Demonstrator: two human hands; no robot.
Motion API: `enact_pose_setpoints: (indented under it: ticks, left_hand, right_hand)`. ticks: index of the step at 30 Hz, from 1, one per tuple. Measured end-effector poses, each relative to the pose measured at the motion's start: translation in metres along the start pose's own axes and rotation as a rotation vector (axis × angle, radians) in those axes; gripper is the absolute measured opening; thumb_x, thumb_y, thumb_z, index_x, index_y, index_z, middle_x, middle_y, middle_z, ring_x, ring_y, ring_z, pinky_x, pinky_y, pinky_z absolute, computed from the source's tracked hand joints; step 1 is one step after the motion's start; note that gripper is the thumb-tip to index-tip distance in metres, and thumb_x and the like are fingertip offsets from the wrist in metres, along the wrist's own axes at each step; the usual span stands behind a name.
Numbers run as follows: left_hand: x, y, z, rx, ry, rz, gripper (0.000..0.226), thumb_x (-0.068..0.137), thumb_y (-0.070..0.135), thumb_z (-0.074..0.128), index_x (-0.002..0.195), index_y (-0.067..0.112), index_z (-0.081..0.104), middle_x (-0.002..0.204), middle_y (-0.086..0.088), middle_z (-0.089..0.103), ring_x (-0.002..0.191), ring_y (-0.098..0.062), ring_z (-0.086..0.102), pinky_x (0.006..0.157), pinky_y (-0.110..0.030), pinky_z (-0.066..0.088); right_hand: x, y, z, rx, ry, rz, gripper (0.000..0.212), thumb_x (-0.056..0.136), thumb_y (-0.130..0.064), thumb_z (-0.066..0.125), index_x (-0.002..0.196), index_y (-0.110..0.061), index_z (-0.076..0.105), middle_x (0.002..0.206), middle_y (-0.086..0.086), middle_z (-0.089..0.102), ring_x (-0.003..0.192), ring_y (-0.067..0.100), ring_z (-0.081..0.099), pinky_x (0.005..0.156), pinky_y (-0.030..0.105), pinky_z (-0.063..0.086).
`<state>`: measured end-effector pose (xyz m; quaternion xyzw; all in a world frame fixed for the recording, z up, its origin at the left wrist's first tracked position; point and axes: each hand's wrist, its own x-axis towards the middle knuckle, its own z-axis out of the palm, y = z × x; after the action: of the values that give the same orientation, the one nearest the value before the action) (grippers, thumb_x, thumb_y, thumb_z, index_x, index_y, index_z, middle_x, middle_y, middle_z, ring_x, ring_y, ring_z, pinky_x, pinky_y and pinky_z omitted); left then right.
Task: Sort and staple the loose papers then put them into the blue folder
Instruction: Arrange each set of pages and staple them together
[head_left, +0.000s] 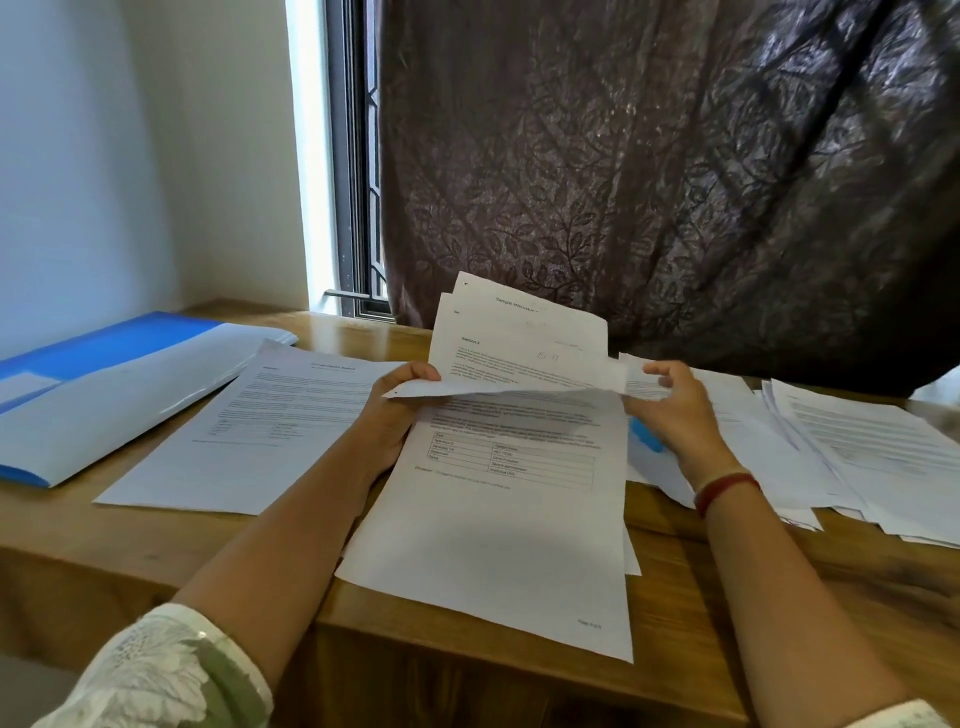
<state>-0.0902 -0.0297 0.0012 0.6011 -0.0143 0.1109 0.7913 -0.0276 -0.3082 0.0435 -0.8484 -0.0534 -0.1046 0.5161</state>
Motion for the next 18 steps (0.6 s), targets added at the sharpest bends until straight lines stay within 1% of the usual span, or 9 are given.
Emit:
enact_pose_setpoints:
  ticks: [2, 4, 5, 7, 9, 11, 13, 15, 18]
  left_hand:
    - [0.002, -0.001, -0.002, -0.021, 0.016, -0.006, 0.011, 0.083, 0.005, 0.068, 0.086, 0.007, 0.058, 0.123, -0.018, 0.065, 0.097, -0.039, 0.065, 0.08, -0.046, 0.055]
    - [0.003, 0.0, -0.004, -0.046, 0.025, -0.025, 0.014, 0.087, 0.0, 0.062, 0.081, 0.01, 0.056, 0.117, -0.018, 0.068, 0.094, -0.039, 0.065, 0.081, -0.049, 0.055]
    - [0.003, 0.0, -0.005, -0.038, 0.022, -0.041, 0.013, 0.087, -0.001, 0.061, 0.082, 0.01, 0.056, 0.113, -0.017, 0.068, 0.094, -0.04, 0.065, 0.084, -0.051, 0.054]
    - [0.002, 0.001, -0.006, 0.037, 0.009, -0.063, 0.014, 0.086, -0.004, 0.059, 0.09, 0.009, 0.058, 0.109, -0.018, 0.069, 0.098, -0.042, 0.066, 0.088, -0.055, 0.053]
    - [-0.002, 0.0, -0.003, 0.13, 0.006, -0.067, 0.03, 0.084, -0.012, 0.056, 0.109, 0.005, 0.061, 0.112, -0.016, 0.069, 0.102, -0.038, 0.067, 0.087, -0.053, 0.055]
    - [-0.004, -0.002, 0.001, 0.194, 0.0, -0.053, 0.045, 0.083, -0.016, 0.053, 0.122, 0.007, 0.059, 0.115, -0.012, 0.07, 0.103, -0.033, 0.068, 0.086, -0.05, 0.056]
    - [-0.004, -0.004, 0.003, 0.265, -0.002, -0.039, 0.044, 0.086, -0.011, 0.056, 0.125, 0.01, 0.058, 0.117, -0.008, 0.07, 0.102, -0.029, 0.069, 0.086, -0.049, 0.057]
    - [-0.003, -0.004, 0.006, 0.342, 0.028, -0.011, 0.033, 0.091, 0.004, 0.061, 0.124, 0.013, 0.06, 0.116, -0.003, 0.071, 0.099, -0.022, 0.071, 0.086, -0.045, 0.057]
    - [-0.006, -0.005, 0.011, 0.416, 0.112, 0.056, 0.026, 0.094, 0.016, 0.062, 0.12, 0.013, 0.063, 0.111, 0.001, 0.071, 0.084, -0.006, 0.072, 0.067, -0.023, 0.059]
  right_hand:
    - [-0.002, 0.002, 0.002, 0.108, -0.202, 0.19, 0.077, 0.081, -0.016, 0.075, 0.144, -0.024, 0.03, 0.123, 0.008, 0.055, 0.106, 0.025, 0.056, 0.09, 0.037, 0.048]
    - [-0.006, -0.003, 0.005, 0.195, -0.337, 0.271, 0.079, 0.082, -0.008, 0.074, 0.144, -0.026, 0.028, 0.114, 0.013, 0.061, 0.092, 0.025, 0.061, 0.073, 0.034, 0.054]
    - [-0.007, -0.005, 0.007, 0.2, -0.357, 0.258, 0.07, 0.083, -0.007, 0.073, 0.139, -0.026, 0.034, 0.11, 0.012, 0.062, 0.09, 0.024, 0.061, 0.068, 0.033, 0.054]
    - [-0.006, -0.004, 0.014, 0.176, -0.296, 0.143, 0.053, 0.085, -0.011, 0.071, 0.13, -0.021, 0.045, 0.102, 0.008, 0.064, 0.089, 0.024, 0.061, 0.072, 0.037, 0.056]
    - [-0.005, 0.0, 0.02, 0.172, -0.189, 0.039, 0.047, 0.086, -0.017, 0.071, 0.125, -0.026, 0.048, 0.102, 0.006, 0.064, 0.094, 0.025, 0.063, 0.082, 0.046, 0.057]
    - [-0.009, 0.002, 0.025, 0.208, -0.101, -0.056, 0.042, 0.085, -0.02, 0.072, 0.117, -0.03, 0.048, 0.106, 0.002, 0.064, 0.098, 0.023, 0.062, 0.087, 0.045, 0.055]
    - [-0.012, 0.003, 0.032, 0.2, -0.034, -0.136, 0.042, 0.083, -0.023, 0.074, 0.116, -0.028, 0.048, 0.11, -0.002, 0.061, 0.1, 0.018, 0.059, 0.087, 0.036, 0.052]
    - [-0.015, 0.004, 0.041, 0.242, 0.004, -0.189, 0.039, 0.084, -0.021, 0.074, 0.115, -0.025, 0.05, 0.11, -0.003, 0.06, 0.1, 0.015, 0.057, 0.081, 0.024, 0.049]
    - [-0.018, 0.007, 0.052, 0.3, 0.073, -0.195, 0.031, 0.087, -0.019, 0.07, 0.11, -0.022, 0.049, 0.102, -0.007, 0.057, 0.088, 0.005, 0.056, 0.066, 0.007, 0.041]
